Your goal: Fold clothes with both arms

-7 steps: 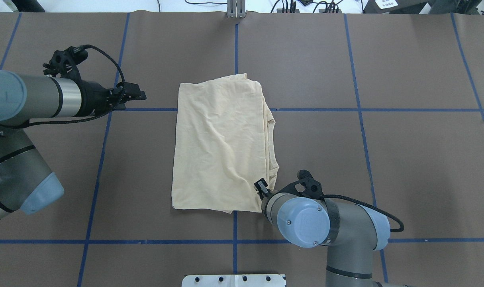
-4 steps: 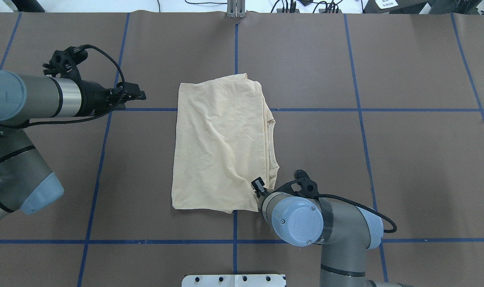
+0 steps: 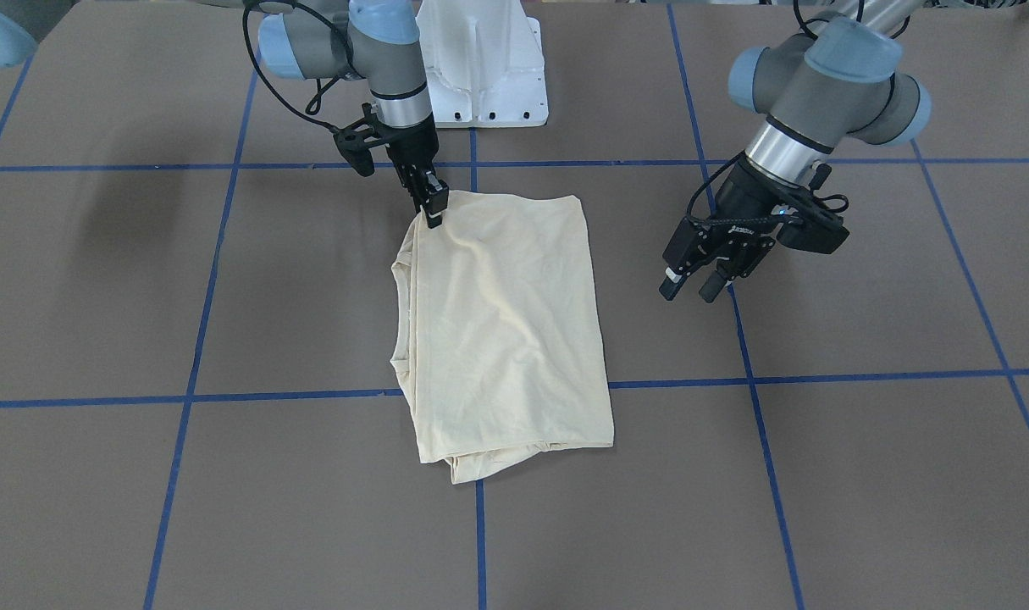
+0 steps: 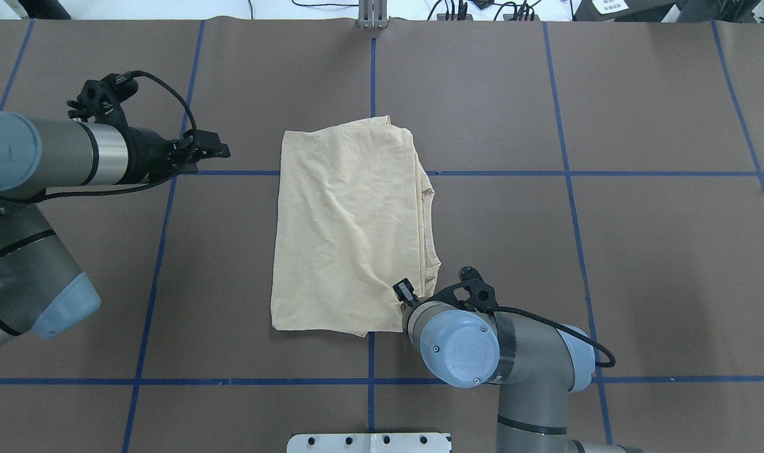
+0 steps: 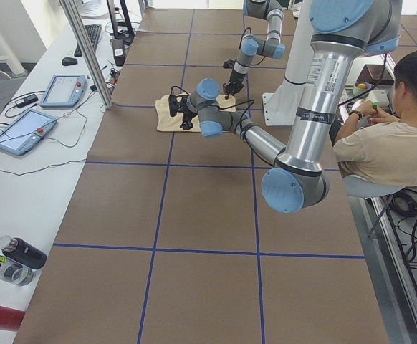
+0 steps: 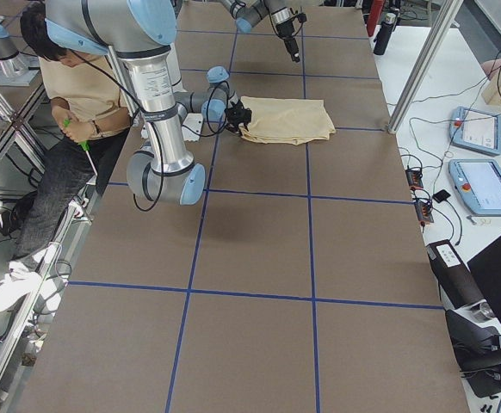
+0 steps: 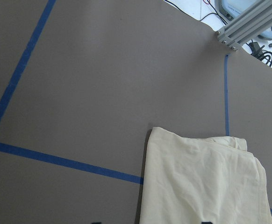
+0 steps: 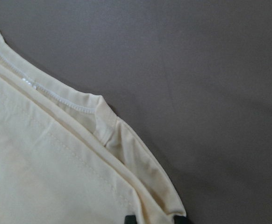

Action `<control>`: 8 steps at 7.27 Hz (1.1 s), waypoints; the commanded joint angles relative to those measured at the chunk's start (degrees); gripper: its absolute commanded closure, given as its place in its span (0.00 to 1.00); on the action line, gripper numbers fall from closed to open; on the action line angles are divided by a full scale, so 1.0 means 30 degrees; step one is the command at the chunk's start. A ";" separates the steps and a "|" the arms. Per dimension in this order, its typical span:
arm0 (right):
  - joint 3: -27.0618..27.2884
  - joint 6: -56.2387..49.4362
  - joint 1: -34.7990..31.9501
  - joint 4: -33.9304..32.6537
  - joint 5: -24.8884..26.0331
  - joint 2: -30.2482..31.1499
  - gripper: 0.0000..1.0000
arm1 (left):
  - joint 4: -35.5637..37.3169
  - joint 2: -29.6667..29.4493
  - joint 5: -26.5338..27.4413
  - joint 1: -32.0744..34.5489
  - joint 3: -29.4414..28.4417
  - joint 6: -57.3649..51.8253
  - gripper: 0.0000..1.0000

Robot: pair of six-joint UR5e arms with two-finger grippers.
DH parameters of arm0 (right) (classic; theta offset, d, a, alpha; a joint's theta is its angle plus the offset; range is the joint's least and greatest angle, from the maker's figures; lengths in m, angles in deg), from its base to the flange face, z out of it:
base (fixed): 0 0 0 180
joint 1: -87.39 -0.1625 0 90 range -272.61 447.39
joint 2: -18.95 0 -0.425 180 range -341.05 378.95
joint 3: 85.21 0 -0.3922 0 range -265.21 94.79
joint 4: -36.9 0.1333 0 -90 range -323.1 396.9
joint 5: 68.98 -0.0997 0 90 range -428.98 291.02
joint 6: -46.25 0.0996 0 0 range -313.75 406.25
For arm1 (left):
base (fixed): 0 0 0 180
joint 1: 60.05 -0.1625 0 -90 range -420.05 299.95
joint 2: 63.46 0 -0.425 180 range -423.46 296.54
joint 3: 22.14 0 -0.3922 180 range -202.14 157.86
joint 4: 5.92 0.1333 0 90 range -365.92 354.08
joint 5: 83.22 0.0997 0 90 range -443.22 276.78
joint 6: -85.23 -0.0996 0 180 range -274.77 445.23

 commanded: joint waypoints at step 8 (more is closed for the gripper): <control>0.1797 -0.0111 0.0206 -0.2220 -0.0166 0.0303 1.00 | -0.0029 0.0064 0.0029 -0.0087 0.0978 0.2133 0.23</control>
